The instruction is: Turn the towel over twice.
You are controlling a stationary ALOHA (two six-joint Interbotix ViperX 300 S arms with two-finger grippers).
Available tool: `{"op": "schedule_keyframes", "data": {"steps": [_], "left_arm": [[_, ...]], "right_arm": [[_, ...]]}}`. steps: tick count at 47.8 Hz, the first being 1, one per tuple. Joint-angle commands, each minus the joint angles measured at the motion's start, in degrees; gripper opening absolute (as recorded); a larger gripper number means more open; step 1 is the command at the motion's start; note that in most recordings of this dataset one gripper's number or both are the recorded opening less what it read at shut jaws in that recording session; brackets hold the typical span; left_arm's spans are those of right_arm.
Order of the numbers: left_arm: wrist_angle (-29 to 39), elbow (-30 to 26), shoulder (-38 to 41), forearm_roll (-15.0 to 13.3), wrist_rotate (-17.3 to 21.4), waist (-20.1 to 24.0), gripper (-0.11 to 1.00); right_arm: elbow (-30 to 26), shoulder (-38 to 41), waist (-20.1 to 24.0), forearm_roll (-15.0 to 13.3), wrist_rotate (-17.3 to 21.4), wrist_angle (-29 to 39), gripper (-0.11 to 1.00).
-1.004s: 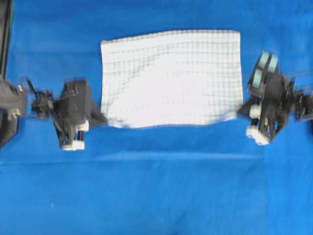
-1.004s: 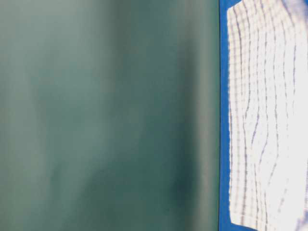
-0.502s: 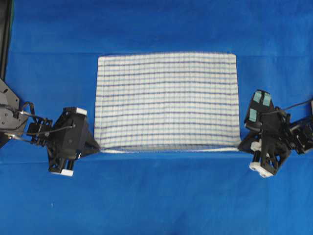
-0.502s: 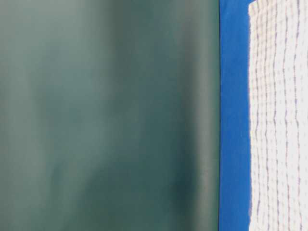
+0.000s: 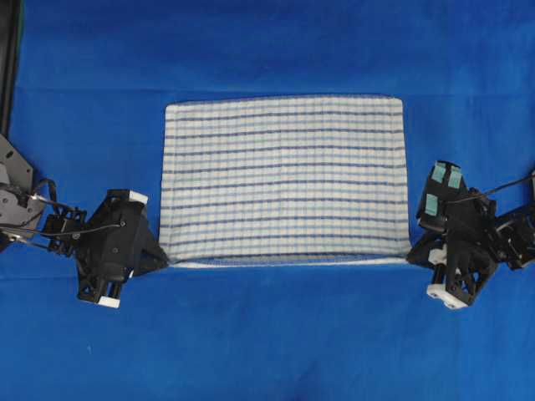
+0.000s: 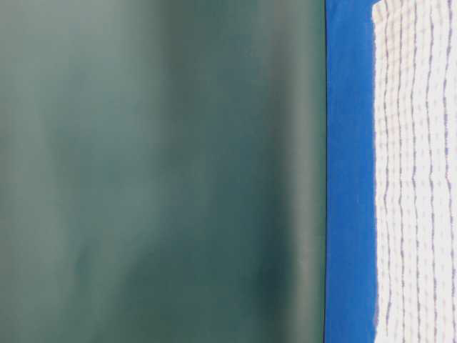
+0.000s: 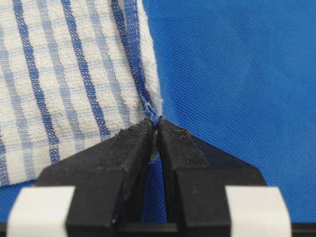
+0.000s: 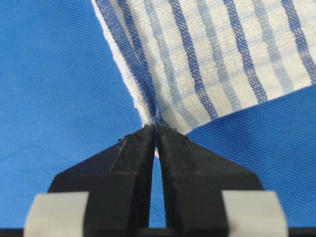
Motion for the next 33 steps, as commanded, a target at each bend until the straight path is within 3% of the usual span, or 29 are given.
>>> {"op": "schedule_keyframes", "data": {"steps": [1,6,10,14,17,21,24,33], "left_arm": [[1.32,-0.88,-2.02,-0.09,0.09,0.26,0.04],[3.34,-1.32,-3.52,-0.09,0.09,1.32,0.04],[5.01,-1.93,-5.01,-0.09,0.18,1.76,0.09],[7.12,-2.64,-7.03,-0.09,0.26,1.85,0.30],[8.70,-3.25,-8.53,-0.09,0.44,1.85,0.49],[11.51,-4.31,-11.07,-0.09,1.05,1.76,0.72],[13.89,-5.19,-13.27,-0.09,1.41,1.93,0.84],[17.84,-6.94,-21.36,0.00,3.25,5.45,0.78]], "right_arm": [[-1.05,-0.26,-0.09,-0.44,0.09,-0.26,0.05],[-1.67,-0.35,-0.53,-0.79,0.09,0.35,0.08],[-2.37,-0.35,-0.70,-1.32,0.00,1.41,0.31],[-3.16,-0.88,-0.70,-2.37,-0.09,3.16,0.56],[-3.96,-1.67,-0.70,-3.52,-0.44,4.92,0.68],[-5.36,-3.69,-0.70,-5.54,-0.70,8.00,0.66],[-6.24,-5.54,-0.70,-7.29,-0.88,10.02,0.64],[-8.35,-12.74,-0.88,-16.17,-1.58,15.56,0.65]]}}
